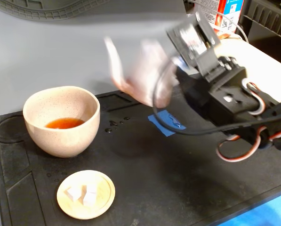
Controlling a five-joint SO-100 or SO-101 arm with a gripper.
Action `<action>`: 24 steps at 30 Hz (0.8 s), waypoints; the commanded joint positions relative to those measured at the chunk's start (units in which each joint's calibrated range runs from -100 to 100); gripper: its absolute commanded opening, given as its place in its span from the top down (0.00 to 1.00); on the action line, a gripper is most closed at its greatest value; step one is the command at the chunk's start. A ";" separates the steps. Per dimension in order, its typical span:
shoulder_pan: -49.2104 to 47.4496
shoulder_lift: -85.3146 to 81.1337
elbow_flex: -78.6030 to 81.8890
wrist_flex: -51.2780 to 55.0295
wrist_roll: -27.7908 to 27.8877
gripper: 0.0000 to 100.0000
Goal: Pick up a kettle and pour liquid into a cup.
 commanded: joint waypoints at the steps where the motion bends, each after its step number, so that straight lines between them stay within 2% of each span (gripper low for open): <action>1: 1.31 -1.12 2.19 -2.09 0.90 1.00; 3: 1.84 -1.37 2.00 -1.39 3.74 1.00; 6: 1.92 -1.20 2.09 -1.31 4.52 1.00; 12: 2.07 -1.12 2.00 -1.22 10.30 1.00; 21: 1.99 -0.69 2.09 1.11 10.19 1.00; 24: 2.07 7.16 1.28 -6.50 9.98 1.00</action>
